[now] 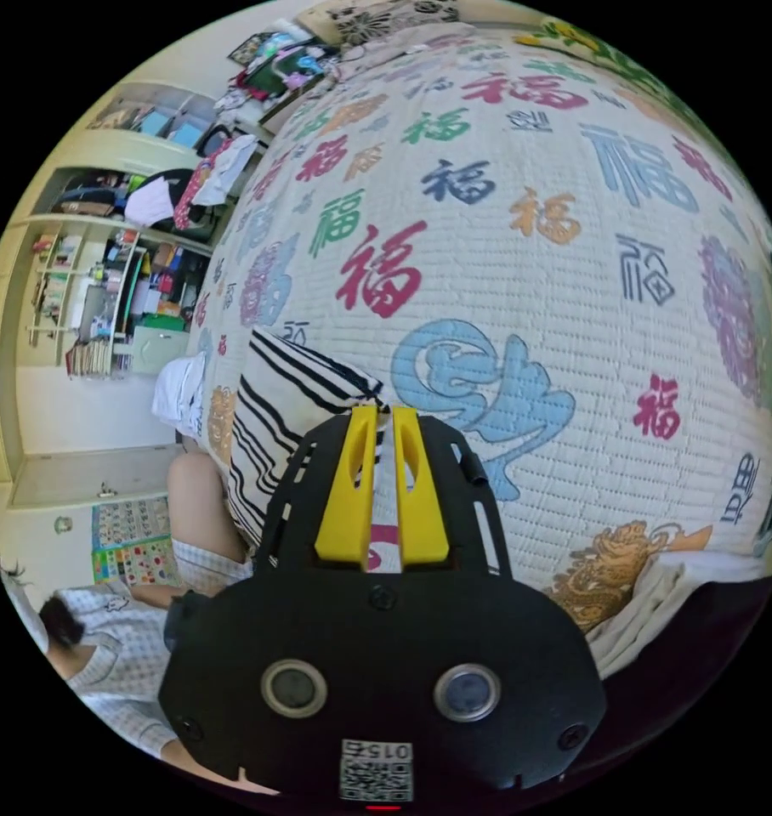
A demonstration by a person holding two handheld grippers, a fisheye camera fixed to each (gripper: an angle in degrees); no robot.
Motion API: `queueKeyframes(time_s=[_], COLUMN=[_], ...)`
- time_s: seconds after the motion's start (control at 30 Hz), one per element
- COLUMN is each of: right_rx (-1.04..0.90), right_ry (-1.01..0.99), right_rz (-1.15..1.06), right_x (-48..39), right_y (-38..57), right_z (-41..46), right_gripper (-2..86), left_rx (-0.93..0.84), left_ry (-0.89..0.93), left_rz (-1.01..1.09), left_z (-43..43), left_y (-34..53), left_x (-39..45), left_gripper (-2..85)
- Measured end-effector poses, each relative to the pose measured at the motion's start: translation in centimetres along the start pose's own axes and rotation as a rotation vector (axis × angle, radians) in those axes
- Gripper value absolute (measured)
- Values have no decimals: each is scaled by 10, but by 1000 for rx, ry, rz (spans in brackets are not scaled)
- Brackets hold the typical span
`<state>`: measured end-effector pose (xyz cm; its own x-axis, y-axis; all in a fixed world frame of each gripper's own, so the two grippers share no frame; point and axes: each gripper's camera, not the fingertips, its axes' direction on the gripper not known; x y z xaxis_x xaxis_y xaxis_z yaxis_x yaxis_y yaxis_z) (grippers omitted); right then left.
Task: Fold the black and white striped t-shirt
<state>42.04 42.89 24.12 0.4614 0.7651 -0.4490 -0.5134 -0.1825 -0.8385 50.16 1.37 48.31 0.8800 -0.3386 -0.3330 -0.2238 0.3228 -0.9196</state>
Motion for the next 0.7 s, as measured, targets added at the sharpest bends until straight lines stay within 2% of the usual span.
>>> queueKeyframes(time_s=[0.07, 0.17, 0.23, 0.3, 0.43, 0.5, 0.57, 0.63, 0.7], right_rx=[63, 137, 177, 210, 137, 57, -59, -61, -32], right_ry=[-38, -2, 40, 54, -105, -88, 51, 118, 54], right_rz=[43, -9, -60, -121, -256, -290, -270, -244, -155], right_x=[24, 27, 21, 12, -6, -11, -4, 12, 35], right_y=[15, 35, 48, 58, 71, 76, 85, 96, 104], right_z=[-4, -15, -19, -18, 20, 51, 91, 104, 101], right_gripper=[49, 41, 45, 46, 46, 43, 16, 0, -4], left_rx=[1, 120, 224, 304, 284, 247, 180, 126, 144], left_ry=[80, 152, 168, 104, -35, -5, -36, -47, -11], left_rz=[25, 33, -15, -141, -359, -436, -457, -457, -478], left_z=[-5, -44, -74, -105, -111, -101, -91, -79, -81], left_y=[-6, -5, 2, 14, 27, 28, 24, 20, 17], left_x=[-3, -12, -28, -58, -115, -145, -158, -168, -177], left_gripper=[66, 68, 67, 64, 61, 60, 54, 38, 21])
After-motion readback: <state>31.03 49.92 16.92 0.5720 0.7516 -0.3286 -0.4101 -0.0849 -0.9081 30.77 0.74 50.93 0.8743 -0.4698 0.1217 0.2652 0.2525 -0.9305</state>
